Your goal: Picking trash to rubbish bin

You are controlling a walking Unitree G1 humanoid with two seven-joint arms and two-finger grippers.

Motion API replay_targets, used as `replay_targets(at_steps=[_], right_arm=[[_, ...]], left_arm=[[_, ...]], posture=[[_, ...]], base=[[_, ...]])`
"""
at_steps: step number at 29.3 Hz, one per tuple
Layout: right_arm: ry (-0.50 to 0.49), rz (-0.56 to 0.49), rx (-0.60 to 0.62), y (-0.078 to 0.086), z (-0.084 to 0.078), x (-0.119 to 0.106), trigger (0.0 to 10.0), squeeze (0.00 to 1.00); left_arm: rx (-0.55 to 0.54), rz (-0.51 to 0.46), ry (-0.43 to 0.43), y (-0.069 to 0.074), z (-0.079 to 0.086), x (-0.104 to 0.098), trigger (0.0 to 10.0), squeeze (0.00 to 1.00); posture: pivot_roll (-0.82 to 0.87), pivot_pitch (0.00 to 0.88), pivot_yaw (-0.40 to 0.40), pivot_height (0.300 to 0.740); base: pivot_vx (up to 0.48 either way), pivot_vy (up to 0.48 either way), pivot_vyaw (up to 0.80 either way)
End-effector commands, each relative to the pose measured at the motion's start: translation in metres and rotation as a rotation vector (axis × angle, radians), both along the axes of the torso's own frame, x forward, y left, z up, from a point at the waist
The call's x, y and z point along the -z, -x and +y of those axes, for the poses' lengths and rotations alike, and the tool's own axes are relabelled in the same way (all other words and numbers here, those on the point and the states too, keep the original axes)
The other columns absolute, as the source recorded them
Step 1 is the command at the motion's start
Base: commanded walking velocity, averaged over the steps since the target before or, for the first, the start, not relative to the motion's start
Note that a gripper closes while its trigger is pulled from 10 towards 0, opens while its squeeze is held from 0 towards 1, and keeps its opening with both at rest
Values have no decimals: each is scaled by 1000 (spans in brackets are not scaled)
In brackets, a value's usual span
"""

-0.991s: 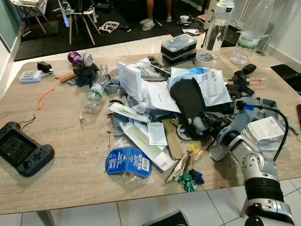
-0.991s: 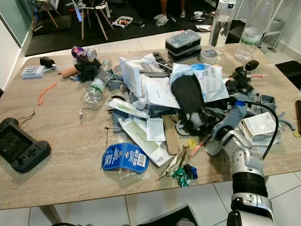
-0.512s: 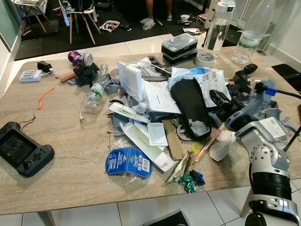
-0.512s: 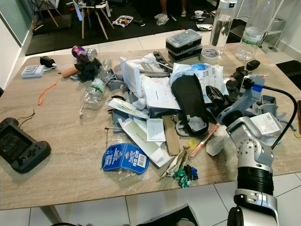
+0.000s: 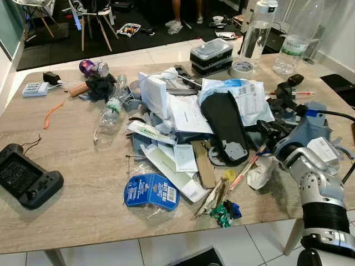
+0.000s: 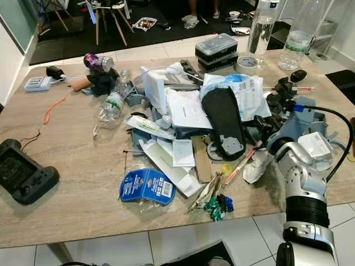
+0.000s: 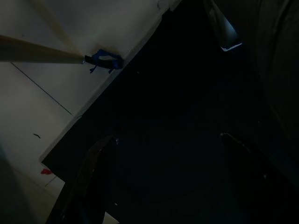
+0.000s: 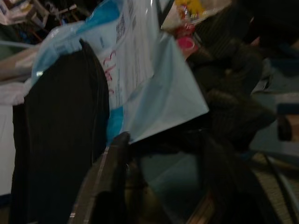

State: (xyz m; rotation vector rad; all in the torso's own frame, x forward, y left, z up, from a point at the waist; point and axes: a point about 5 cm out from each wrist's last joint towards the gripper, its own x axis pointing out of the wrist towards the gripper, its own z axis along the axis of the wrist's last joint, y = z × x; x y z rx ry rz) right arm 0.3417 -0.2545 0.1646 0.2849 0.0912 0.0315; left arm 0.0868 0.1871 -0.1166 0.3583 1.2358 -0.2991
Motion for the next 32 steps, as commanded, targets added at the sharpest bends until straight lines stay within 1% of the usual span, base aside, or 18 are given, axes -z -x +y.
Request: replay_targets(at_steps=[1, 2, 4, 7, 10, 11, 12, 17, 18, 19, 20, 23, 24, 26, 29, 32], right_arm=[[-4, 38, -12, 0, 3, 8, 10000, 1000], [-6, 52, -31, 0, 7, 10, 10000, 1000], [-8, 64, -38, 0, 8, 12, 10000, 1000], [-8, 93, -28, 0, 9, 17, 10000, 1000], [-16, 95, -23, -1, 9, 19, 10000, 1000], [-38, 85, -38, -3, 12, 19, 10000, 333], [-58, 78, -61, -4, 15, 20, 10000, 0], [-76, 71, -111, -5, 22, 23, 10000, 0], [-77, 54, -140, -5, 26, 22, 10000, 0], [-91, 1, -193, -5, 33, 16, 10000, 0], [-91, 1, -193, -5, 33, 16, 10000, 0], [-96, -66, -238, -4, 38, 5, 10000, 0], [-96, -66, -238, -4, 38, 5, 10000, 0], [-102, -102, -270, -2, 41, -1, 10000, 0], [-106, -111, -283, -2, 42, -2, 10000, 0], [-100, -95, -280, -3, 43, 2, 10000, 0]], left_arm=[[13, 20, 18, 5, -8, 2, 10000, 0], [14, 21, 18, 5, -8, 2, 10000, 0], [15, 22, 18, 5, -8, 2, 10000, 0], [15, 22, 19, 5, -8, 2, 10000, 0], [15, 21, 19, 5, -8, 2, 10000, 0], [16, 20, 18, 5, -8, 2, 10000, 0], [18, 20, 18, 5, -8, 2, 10000, 0], [19, 20, 19, 5, -8, 2, 10000, 0], [17, 19, 19, 5, -8, 2, 10000, 0], [12, 19, 21, 5, -8, 2, 10000, 0], [12, 19, 21, 5, -8, 2, 10000, 0], [11, 21, 22, 5, -8, 2, 10000, 0], [11, 21, 22, 5, -8, 2, 10000, 0], [11, 23, 22, 6, -8, 2, 10000, 0], [10, 24, 23, 6, -8, 2, 10000, 0], [9, 23, 24, 6, -8, 2, 10000, 0]], posture=[[-68, 113, 35, 740], [-68, 113, 35, 740], [-68, 113, 35, 740], [-68, 113, 35, 740], [-68, 113, 35, 740], [-68, 113, 35, 740], [-68, 113, 35, 740], [-71, 107, 38, 740], [-63, 105, 34, 740], [-63, 105, 34, 740], [-63, 105, 34, 740], [-63, 105, 34, 740], [-63, 105, 34, 740], [-65, 110, 34, 740], [-65, 110, 34, 740], [-65, 110, 34, 740]], base=[[0, 0, 0], [0, 0, 0], [0, 0, 0], [0, 0, 0], [0, 0, 0], [0, 0, 0], [0, 0, 0], [0, 0, 0], [0, 0, 0], [0, 0, 0], [0, 0, 0], [0, 0, 0], [0, 0, 0], [0, 0, 0], [0, 0, 0], [0, 0, 0]])
